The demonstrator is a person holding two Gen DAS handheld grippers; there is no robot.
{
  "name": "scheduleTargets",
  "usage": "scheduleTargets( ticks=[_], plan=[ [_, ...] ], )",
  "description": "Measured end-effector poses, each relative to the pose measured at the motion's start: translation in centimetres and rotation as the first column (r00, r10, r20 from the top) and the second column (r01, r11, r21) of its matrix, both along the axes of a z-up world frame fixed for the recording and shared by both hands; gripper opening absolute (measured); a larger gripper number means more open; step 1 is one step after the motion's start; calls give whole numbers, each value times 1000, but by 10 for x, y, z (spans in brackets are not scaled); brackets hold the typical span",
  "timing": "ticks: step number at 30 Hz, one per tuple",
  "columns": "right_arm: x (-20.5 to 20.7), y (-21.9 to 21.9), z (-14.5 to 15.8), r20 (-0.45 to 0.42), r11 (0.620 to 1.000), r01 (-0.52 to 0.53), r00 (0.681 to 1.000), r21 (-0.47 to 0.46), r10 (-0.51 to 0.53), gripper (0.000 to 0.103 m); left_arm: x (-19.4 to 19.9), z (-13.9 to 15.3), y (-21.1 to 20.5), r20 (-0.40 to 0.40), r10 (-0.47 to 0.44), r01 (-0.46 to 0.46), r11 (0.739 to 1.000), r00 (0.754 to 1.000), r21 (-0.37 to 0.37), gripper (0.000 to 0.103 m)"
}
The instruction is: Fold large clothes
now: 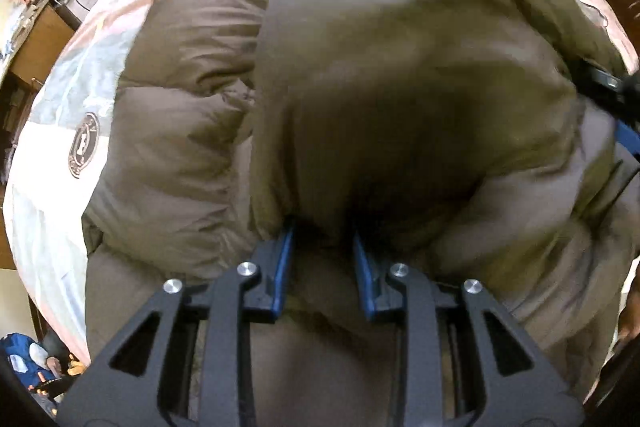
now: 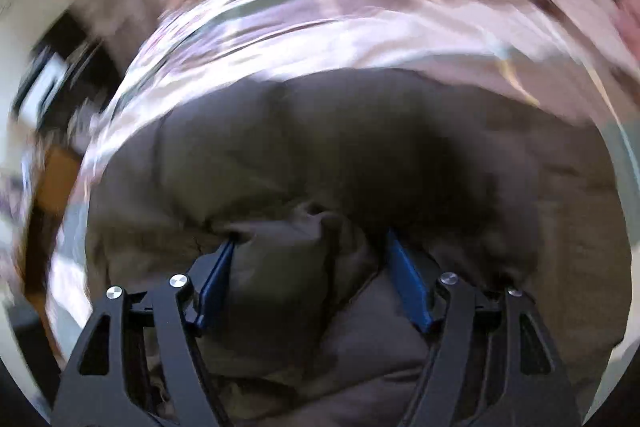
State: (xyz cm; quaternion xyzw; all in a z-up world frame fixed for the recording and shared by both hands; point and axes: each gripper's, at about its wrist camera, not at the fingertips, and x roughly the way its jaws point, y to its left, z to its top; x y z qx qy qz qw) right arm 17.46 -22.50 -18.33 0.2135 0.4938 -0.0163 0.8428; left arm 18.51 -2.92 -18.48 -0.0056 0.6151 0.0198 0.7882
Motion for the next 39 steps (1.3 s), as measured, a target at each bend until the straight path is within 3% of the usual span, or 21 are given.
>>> scheduleTargets(
  ticks=[2,4,6,7,9,11,13,14,17,19,21,23,25,30,35,39],
  plan=[
    [-6,-15,-3,-33,997,33,999,72,-30,71,-5,6,-4,6,1,-1,1000,1000,8,30],
    [-13,-16,8,-12,994,29,1000,109,-28,71,-8,20,-2,58,15,-16,1000,998,27,31],
    [-27,-16,31,57,987,21,998,161,-30,72,-13,47,-7,188,2,-8,999,982,33,34],
    [-32,-19,42,97,985,10,995,172,-27,73,-16,60,-8,254,-1,-10,999,967,40,41],
    [-39,-23,62,136,996,25,990,87,-37,73,-20,81,-11,377,9,-36,997,926,64,48],
    [-42,-20,56,101,999,45,994,6,-45,73,-16,84,-15,409,20,-53,996,912,71,48],
    [-36,-21,34,35,999,31,999,-8,-31,73,-3,67,-19,364,1,-31,997,931,77,48],
    [-34,-20,19,-9,999,20,1000,-25,-20,73,6,51,-22,326,-8,-31,993,945,115,48],
    [-31,-7,-8,-81,992,-45,996,-114,36,73,19,15,-14,224,18,-57,984,974,168,58],
    [-30,2,-15,-93,980,-82,994,-183,66,73,26,-2,-2,179,51,-81,983,982,164,74],
    [-26,4,-16,-103,968,-114,990,-223,93,73,25,-7,7,152,64,-87,985,986,150,77],
    [-34,2,-10,-98,962,-141,988,-232,121,73,21,-5,11,137,76,-92,990,988,108,74],
    [-44,-2,2,-74,965,-144,989,-219,131,73,12,9,22,142,86,-92,995,986,36,61],
    [-80,4,44,-20,948,-193,981,-253,194,73,-18,49,16,181,-3,-1,1000,983,18,58],
    [-102,17,32,-109,972,-208,975,-112,196,73,-38,39,-13,54,-108,111,993,993,-47,56],
    [-105,38,5,-192,958,-246,957,-147,216,73,-41,7,-44,-4,-205,205,977,979,66,54]
  ],
)
